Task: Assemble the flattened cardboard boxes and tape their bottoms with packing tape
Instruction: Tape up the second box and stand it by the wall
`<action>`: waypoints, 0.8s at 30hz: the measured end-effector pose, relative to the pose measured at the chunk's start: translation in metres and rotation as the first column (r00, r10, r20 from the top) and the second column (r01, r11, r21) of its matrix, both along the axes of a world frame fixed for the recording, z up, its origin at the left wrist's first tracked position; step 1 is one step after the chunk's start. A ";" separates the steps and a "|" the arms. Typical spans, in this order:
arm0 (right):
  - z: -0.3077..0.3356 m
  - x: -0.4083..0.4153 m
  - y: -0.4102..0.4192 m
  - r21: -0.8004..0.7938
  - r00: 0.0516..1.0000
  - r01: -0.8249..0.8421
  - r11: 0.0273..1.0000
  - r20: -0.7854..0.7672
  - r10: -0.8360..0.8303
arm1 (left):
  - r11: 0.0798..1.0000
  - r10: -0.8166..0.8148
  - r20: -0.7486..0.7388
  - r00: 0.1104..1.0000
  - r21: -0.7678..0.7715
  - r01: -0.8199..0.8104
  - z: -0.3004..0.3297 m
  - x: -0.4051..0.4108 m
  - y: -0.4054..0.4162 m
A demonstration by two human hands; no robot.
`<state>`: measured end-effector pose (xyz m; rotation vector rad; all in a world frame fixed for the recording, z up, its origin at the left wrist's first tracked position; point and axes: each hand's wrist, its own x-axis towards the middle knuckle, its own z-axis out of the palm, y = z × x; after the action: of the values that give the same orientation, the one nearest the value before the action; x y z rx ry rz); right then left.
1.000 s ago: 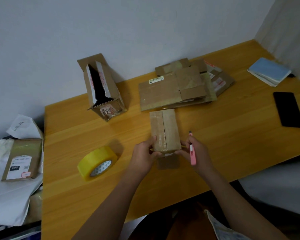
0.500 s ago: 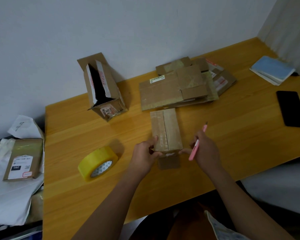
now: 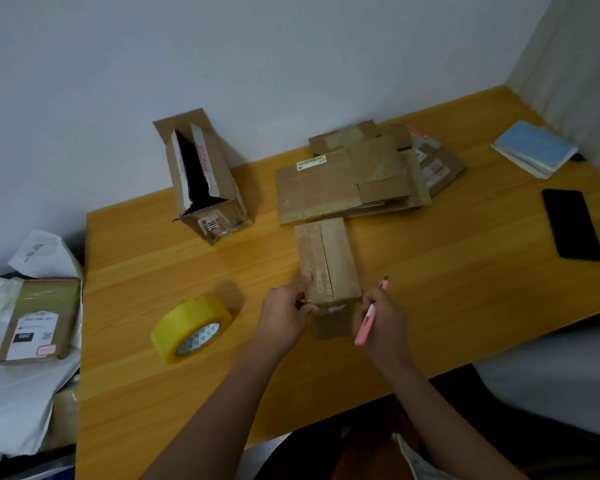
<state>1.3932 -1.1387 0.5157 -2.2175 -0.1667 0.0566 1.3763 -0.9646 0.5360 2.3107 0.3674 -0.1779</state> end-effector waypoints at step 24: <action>0.015 0.045 0.000 -0.068 0.942 -0.056 0.996 -0.335 0.030 | 0.857 0.250 -0.354 0.901 -0.352 -0.376 0.016 0.023 -0.014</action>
<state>1.4381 -1.1383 0.5307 -2.2430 -0.0251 0.4686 1.3996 -0.9781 0.5524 1.7723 0.7806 -0.4002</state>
